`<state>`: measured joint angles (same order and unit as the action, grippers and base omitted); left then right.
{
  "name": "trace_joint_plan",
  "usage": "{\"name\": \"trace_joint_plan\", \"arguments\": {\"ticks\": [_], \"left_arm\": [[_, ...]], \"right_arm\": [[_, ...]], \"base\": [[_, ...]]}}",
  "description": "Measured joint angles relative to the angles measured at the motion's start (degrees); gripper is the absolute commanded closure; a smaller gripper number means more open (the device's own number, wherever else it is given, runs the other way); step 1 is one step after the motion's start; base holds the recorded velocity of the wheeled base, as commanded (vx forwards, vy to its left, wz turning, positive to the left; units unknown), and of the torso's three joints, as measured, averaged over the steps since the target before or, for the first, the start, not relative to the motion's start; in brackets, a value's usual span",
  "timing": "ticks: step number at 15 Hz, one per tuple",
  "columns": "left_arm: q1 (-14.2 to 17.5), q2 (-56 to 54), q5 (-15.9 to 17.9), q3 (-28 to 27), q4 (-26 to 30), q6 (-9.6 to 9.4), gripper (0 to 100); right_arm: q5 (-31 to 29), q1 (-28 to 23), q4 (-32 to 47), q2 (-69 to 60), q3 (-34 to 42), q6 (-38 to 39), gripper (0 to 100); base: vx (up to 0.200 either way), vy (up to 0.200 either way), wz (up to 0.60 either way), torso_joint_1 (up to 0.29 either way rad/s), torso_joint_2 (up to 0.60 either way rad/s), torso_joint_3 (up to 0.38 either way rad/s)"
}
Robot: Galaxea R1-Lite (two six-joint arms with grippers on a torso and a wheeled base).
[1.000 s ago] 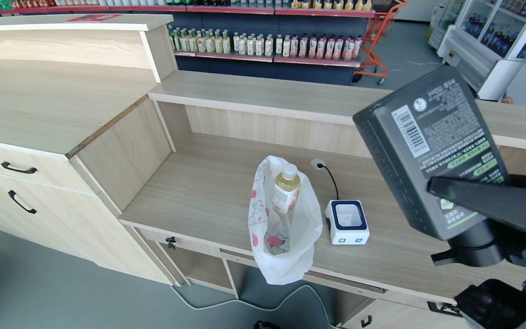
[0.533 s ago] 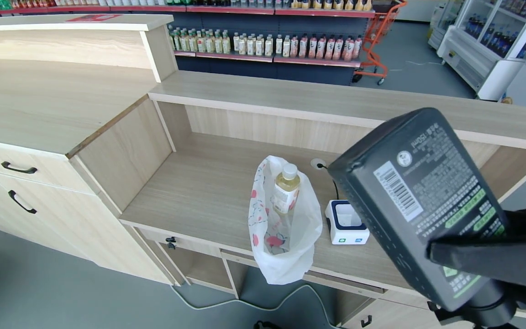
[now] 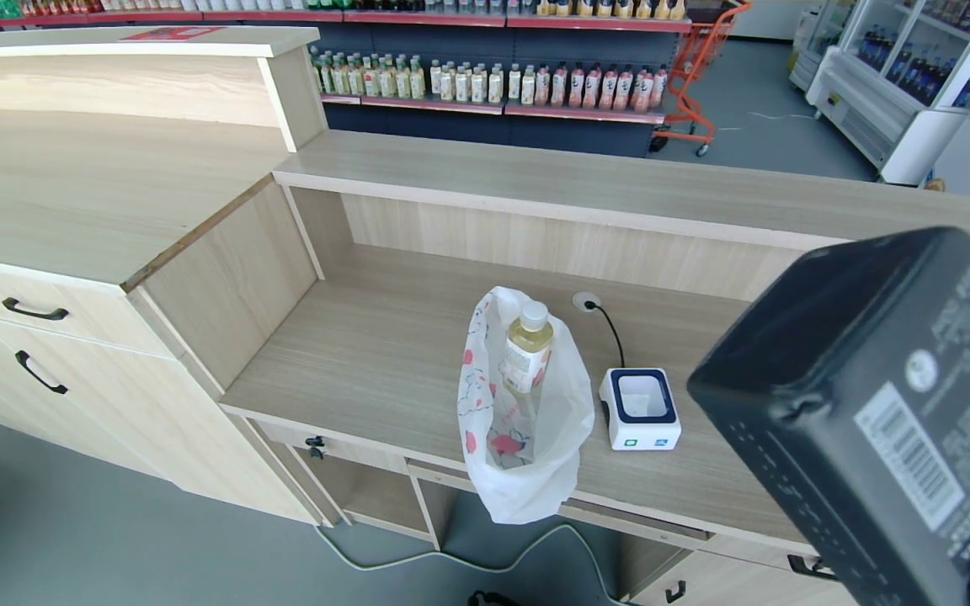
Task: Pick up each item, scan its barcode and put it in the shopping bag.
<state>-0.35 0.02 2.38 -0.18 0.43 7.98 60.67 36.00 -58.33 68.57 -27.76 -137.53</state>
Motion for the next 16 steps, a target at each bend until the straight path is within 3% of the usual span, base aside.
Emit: {"name": "trace_joint_plan", "arguments": {"ticks": [2, 16], "left_arm": [[0.0, 0.0, -0.02, 0.0, 0.0, 0.0, 0], [0.0, 0.0, 0.0, 0.0, 0.0, 0.0, 0]], "right_arm": [[0.45, -0.56, 2.74, -1.68, -0.02, -0.8, 100], [1.62, -0.78, 2.89, -3.96, 0.3, -1.01, 100]], "base": [[0.0, 0.0, 0.0, 0.0, 0.0, 0.0], [0.0, 0.0, 0.0, 0.0, 0.0, 0.0]]}}
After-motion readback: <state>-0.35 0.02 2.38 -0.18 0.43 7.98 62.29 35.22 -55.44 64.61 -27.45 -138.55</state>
